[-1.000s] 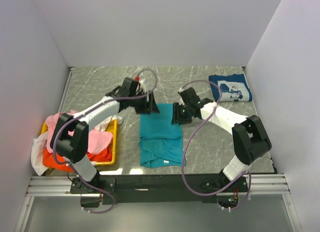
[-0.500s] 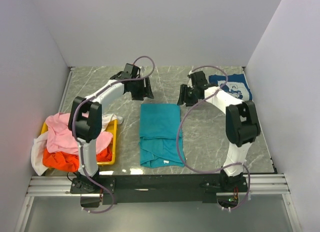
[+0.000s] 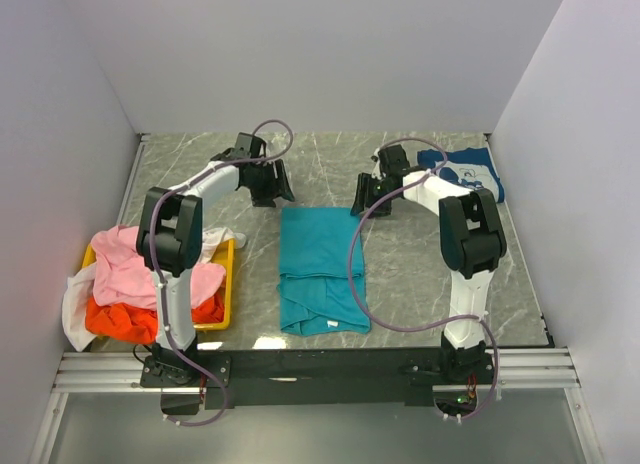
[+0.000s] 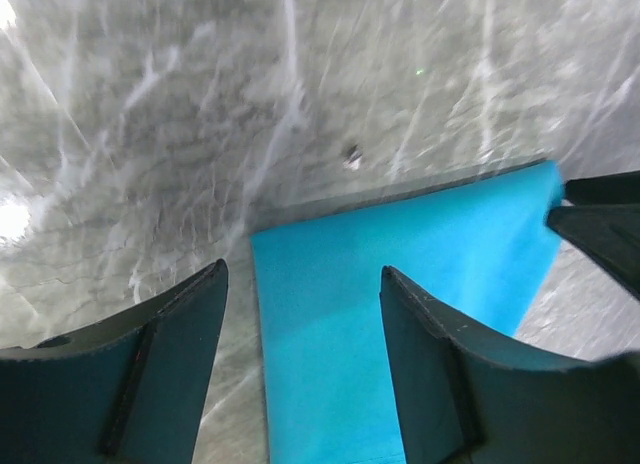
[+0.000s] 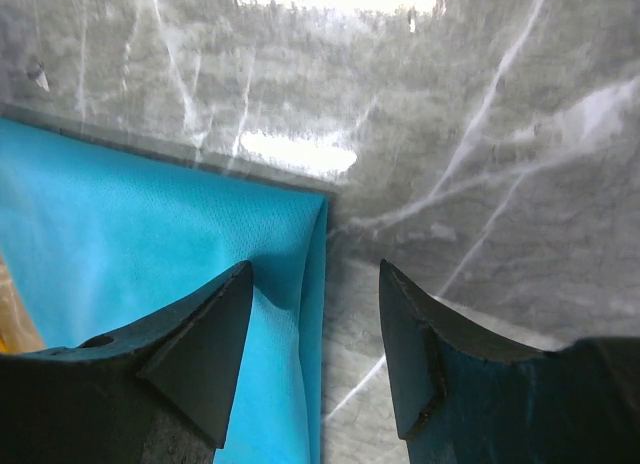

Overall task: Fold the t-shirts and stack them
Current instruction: Fold the tshirt

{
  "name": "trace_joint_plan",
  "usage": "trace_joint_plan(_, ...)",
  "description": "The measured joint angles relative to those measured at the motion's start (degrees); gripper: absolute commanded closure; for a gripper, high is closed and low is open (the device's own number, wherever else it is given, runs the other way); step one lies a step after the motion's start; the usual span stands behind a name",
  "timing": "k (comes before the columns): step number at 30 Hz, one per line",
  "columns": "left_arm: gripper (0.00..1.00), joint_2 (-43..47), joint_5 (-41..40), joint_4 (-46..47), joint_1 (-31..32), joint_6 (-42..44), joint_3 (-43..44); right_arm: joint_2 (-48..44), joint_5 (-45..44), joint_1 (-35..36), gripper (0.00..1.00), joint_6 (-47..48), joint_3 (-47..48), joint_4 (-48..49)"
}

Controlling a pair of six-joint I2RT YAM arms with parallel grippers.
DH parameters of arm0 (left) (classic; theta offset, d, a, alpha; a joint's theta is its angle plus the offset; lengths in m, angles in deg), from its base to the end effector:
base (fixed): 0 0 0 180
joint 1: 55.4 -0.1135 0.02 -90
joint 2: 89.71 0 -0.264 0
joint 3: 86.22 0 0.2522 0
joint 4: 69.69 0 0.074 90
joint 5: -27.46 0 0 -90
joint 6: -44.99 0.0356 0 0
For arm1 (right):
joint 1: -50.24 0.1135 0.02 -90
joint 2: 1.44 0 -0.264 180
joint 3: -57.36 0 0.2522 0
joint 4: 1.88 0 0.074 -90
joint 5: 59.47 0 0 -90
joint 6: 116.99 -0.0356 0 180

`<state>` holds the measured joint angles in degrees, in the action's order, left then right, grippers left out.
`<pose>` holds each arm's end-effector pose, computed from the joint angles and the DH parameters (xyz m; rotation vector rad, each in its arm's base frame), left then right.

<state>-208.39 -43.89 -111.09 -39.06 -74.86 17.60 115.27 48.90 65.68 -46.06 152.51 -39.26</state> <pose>0.4289 -0.1376 0.1908 -0.1797 2.6332 -0.7117 0.4104 0.1250 0.1643 -0.0351 2.6515 0.6274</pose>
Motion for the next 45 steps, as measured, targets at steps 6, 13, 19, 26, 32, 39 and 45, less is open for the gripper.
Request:
trace_joint_plan(6,0.33,0.0,0.3,1.4,0.2,-0.3,-5.5,-1.9,1.3,-0.4,0.41,-1.5,-2.8,0.3)
trace_joint_plan(13,0.41,-0.2,1.7,3.5,0.2,-1.4,-6.2,-0.3,4.3,-0.5,0.5,-3.1,-0.9,1.1)
trace_joint_plan(19,0.49,-0.6,1.6,3.9,0.2,-1.4,-6.2,2.2,5.6,-0.5,0.59,-4.1,0.1,2.6)
trace_joint_plan(26,0.6,-1.2,1.6,4.6,0.2,-1.5,-6.2,2.4,5.7,-0.6,0.7,-4.3,0.1,3.1)
trace_joint_plan(32,0.68,-1.4,1.4,4.7,0.2,-1.5,-6.2,3.5,6.2,-0.6,0.83,-5.3,0.4,3.7)
trace_joint_plan(39,0.92,-2.4,1.4,5.8,0.2,-1.5,-6.0,5.4,7.0,-0.6,1.0,-6.0,2.6,4.4)
trace_joint_plan(45,1.0,-3.8,1.8,5.7,0.3,-1.5,-3.9,5.4,6.8,-0.6,1.0,-6.0,2.8,4.5)
